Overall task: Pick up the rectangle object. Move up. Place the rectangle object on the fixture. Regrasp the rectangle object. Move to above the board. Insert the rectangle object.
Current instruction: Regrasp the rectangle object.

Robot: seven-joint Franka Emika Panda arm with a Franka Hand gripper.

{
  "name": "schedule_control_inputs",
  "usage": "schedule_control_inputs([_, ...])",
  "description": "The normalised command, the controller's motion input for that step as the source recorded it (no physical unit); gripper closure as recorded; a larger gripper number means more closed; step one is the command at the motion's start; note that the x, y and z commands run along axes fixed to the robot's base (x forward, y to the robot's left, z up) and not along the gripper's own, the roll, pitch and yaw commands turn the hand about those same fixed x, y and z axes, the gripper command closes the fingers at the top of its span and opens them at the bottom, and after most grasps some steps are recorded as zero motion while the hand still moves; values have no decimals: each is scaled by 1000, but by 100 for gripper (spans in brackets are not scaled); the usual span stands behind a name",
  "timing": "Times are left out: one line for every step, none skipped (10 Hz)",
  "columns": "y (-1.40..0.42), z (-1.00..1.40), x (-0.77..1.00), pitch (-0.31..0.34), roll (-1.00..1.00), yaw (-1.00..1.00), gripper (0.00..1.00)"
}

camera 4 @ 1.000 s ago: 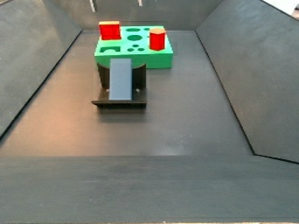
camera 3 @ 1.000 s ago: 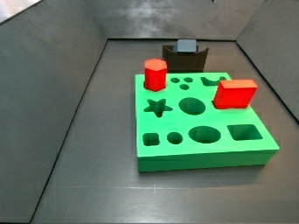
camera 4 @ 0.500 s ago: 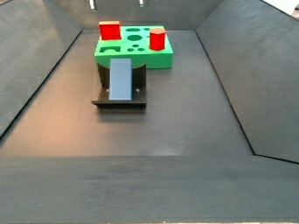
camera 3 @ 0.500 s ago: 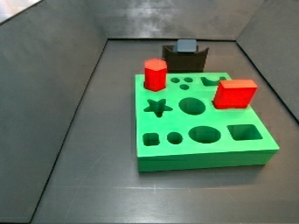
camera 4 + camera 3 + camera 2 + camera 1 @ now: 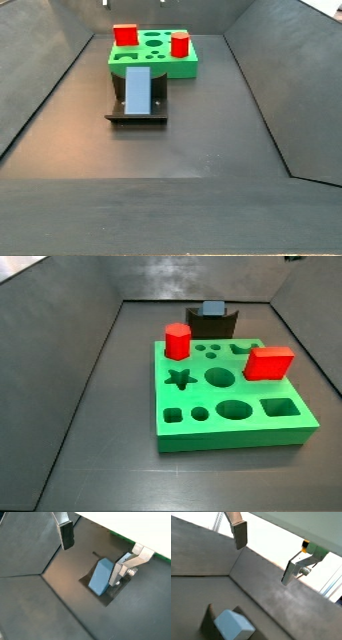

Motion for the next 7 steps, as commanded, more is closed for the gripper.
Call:
schedule_control_inputs([-39,-17,92,123,834,109,0])
schedule_control_inputs([-41,-13,93,116,576,124,0])
schedule_control_inputs([-38,-12,91,106,393,136,0])
schedule_control_inputs([-29,-5,90,95,301,143,0])
schedule_control_inputs([-26,-5,70,62,205,155,0])
schedule_control_inputs([75,-1000,30,75,224,168,0])
schedule_control_inputs([73,-1000,36,47,208,164,0])
